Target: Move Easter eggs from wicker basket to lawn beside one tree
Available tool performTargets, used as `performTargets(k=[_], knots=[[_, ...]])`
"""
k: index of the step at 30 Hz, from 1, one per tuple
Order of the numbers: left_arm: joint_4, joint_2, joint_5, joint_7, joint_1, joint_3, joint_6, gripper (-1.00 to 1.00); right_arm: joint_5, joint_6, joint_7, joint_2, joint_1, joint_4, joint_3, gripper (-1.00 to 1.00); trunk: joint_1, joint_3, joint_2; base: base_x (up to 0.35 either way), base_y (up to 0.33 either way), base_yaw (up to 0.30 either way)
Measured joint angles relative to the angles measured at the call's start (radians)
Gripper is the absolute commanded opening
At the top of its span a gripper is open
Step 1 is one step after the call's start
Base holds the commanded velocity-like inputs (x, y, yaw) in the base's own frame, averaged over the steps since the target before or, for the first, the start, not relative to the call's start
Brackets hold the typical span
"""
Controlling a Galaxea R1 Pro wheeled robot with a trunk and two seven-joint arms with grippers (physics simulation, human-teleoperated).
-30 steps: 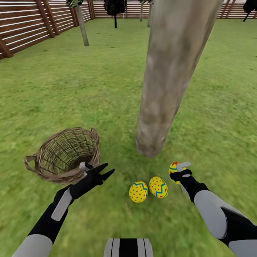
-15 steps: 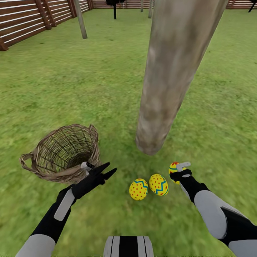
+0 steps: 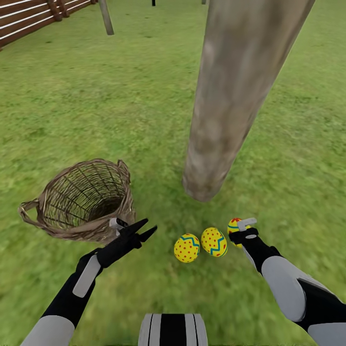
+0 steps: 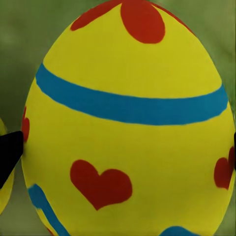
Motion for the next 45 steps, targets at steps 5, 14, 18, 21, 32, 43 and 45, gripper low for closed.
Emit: performTargets(k=[5,14,18,21,32,43,45], knots=[[0.000,0.000,0.000,0.000,0.000,0.000,0.000,1.00,0.000,0.000,0.000,0.000,0.000,0.000,-0.001,-1.00,0.002,-0.019,-0.001,0.000,0.000,0.000],[0.001,0.000,0.000,0.000,0.000,0.000,0.000,1.00,0.001,0.001,-0.003,-0.001,-0.001,-0.040,0.003,1.00,0.005,-0.050,-0.003,0.000,0.000,0.000],[0.003,0.000,0.001,-0.002,0.000,0.000,0.000,1.00,-0.001,0.002,-0.002,-0.001,-0.001,-0.039,0.003,1.00,0.005,-0.050,-0.003,0.000,0.000,0.000],[0.005,0.000,0.000,-0.002,0.000,0.000,0.000,1.00,-0.001,0.002,-0.002,-0.001,-0.001,-0.039,0.003,1.00,0.005,-0.050,-0.003,0.000,0.000,0.000],[0.003,-0.002,0.000,0.000,0.000,-0.001,0.001,1.00,-0.002,0.001,-0.001,-0.002,-0.001,-0.005,0.000,1.00,0.002,-0.016,-0.001,0.000,0.000,0.000],[-0.017,-0.002,0.001,0.106,-0.002,-0.028,0.015,1.00,-0.003,0.001,-0.002,-0.004,0.000,-0.005,0.000,1.00,-0.003,0.027,0.002,-0.001,0.000,0.000],[-0.017,-0.001,0.001,0.107,-0.003,-0.028,0.017,1.00,-0.003,0.001,-0.002,-0.005,0.000,-0.005,0.000,1.00,-0.004,0.035,0.002,-0.176,0.000,0.000]])
